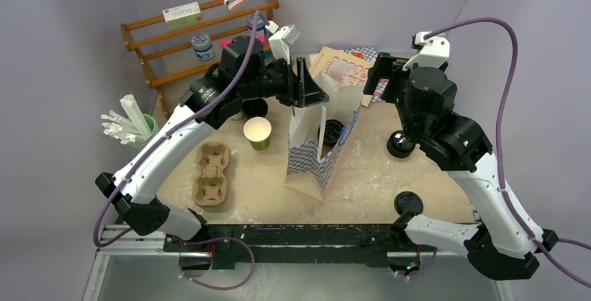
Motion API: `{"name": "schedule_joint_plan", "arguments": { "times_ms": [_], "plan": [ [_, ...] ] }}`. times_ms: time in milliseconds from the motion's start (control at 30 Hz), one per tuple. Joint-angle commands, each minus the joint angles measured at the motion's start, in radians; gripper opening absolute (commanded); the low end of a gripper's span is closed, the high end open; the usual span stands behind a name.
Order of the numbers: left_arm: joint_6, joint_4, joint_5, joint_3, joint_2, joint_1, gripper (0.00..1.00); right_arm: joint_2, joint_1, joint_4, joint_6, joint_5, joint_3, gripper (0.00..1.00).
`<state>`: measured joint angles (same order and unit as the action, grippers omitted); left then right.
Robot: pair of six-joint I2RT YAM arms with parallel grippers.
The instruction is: Pack the takeout coffee
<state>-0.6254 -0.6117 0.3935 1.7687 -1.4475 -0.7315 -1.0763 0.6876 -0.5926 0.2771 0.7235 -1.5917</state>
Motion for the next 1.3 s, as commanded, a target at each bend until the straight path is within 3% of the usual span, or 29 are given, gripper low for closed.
{"name": "schedule_joint_plan", "arguments": {
  "times_ms": [0, 133, 267, 500, 700, 833, 1033, 1267],
  "plan": [
    [0.035, 0.058, 0.064, 0.011, -0.031, -0.052, 0.65, 0.018, -0.001, -0.006, 0.022, 0.023, 0.020, 0.97],
    [0.105, 0.029, -0.024, 0.038, -0.020, -0.070, 0.77, 0.021, -0.002, -0.030, 0.042, 0.004, 0.027, 0.98],
    [0.211, -0.005, -0.167, 0.083, 0.013, -0.070, 0.83, 0.043, -0.002, -0.037, 0.039, -0.044, 0.051, 0.99],
    [0.324, -0.018, -0.406, 0.128, 0.101, -0.067, 0.86, 0.095, -0.002, -0.001, -0.005, -0.100, 0.104, 0.99],
    [0.341, -0.129, -0.732, 0.144, 0.141, -0.019, 0.86, 0.080, -0.002, -0.033, 0.015, -0.099, 0.134, 0.99],
    [0.276, -0.117, -0.706, 0.034, 0.200, 0.131, 0.87, 0.070, -0.002, -0.066, 0.065, -0.072, 0.184, 0.99],
    [0.195, -0.148, -0.870, -0.155, 0.276, 0.175, 0.89, 0.075, -0.020, -0.058, 0.084, 0.030, 0.276, 0.99],
    [0.074, -0.145, -0.870, -0.391, 0.377, 0.335, 0.91, 0.070, -0.274, -0.024, 0.117, -0.091, 0.338, 0.99]
  ]
}}
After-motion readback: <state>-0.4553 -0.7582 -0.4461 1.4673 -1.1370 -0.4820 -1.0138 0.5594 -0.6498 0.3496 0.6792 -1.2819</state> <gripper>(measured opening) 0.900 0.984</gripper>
